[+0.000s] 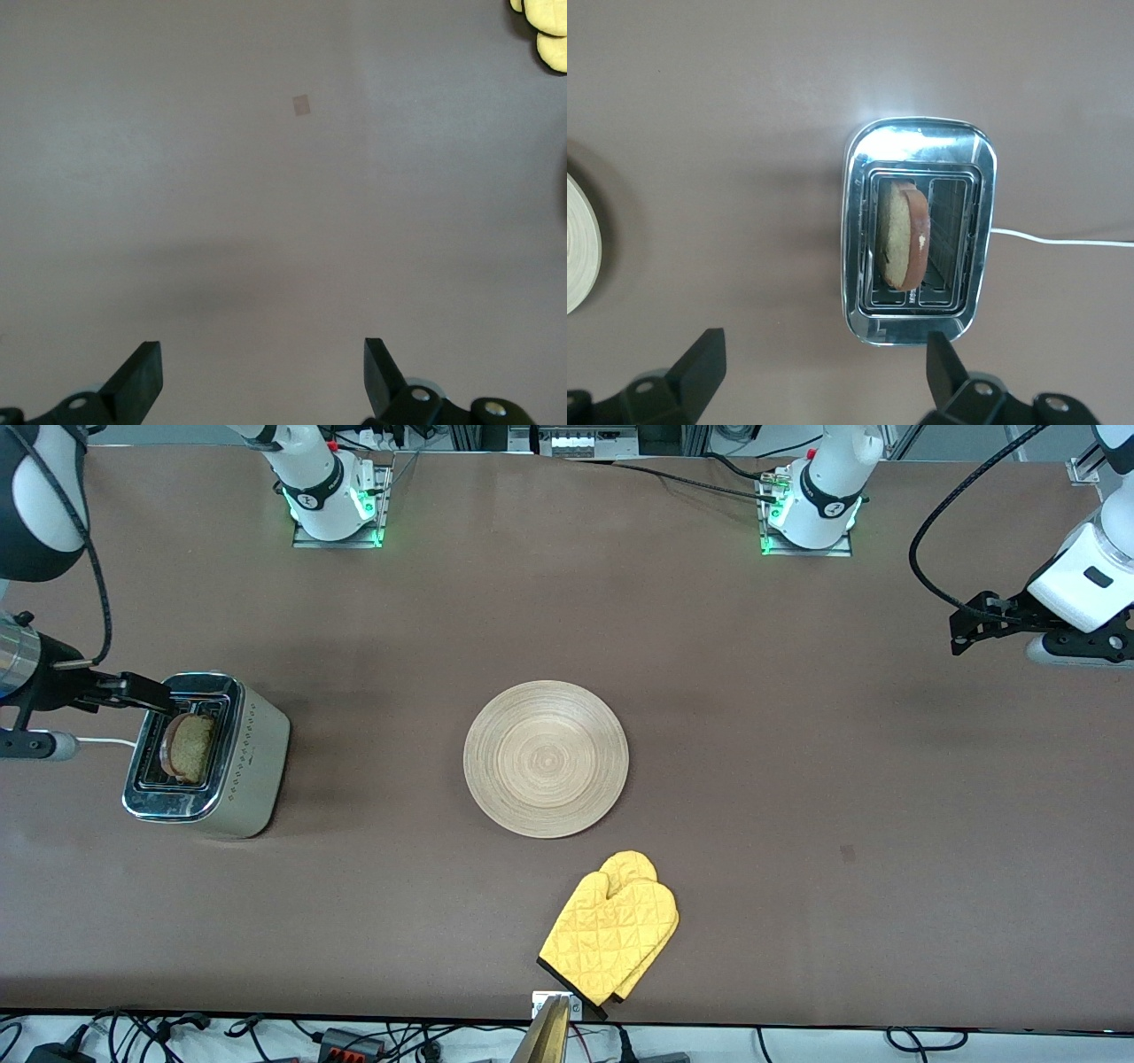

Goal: Move plate and put bread in toaster
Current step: 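Raise the right gripper above the toaster and hold still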

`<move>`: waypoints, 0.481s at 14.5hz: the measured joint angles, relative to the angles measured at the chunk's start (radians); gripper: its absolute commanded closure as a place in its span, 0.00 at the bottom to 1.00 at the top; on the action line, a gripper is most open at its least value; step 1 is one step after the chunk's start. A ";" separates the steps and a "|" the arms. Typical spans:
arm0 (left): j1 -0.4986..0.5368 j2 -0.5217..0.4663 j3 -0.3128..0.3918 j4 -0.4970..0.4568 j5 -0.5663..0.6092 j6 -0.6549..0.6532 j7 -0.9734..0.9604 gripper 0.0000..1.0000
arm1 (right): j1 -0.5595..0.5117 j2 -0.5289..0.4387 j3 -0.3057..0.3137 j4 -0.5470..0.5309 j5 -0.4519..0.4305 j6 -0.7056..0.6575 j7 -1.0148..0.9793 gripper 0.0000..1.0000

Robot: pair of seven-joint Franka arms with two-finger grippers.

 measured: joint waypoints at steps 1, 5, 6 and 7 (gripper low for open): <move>0.000 0.000 0.000 0.000 0.000 0.000 0.000 0.00 | 0.002 0.000 0.000 0.002 -0.003 0.000 0.000 0.00; 0.000 0.000 0.000 0.000 0.000 0.000 0.000 0.00 | -0.047 0.000 0.042 0.006 -0.012 0.002 0.000 0.00; 0.000 0.000 0.000 0.000 0.000 0.000 0.000 0.00 | -0.129 -0.002 0.143 0.008 -0.040 0.005 0.000 0.00; 0.000 0.000 0.000 0.000 0.000 0.000 0.000 0.00 | -0.210 -0.005 0.249 0.008 -0.080 0.010 0.003 0.00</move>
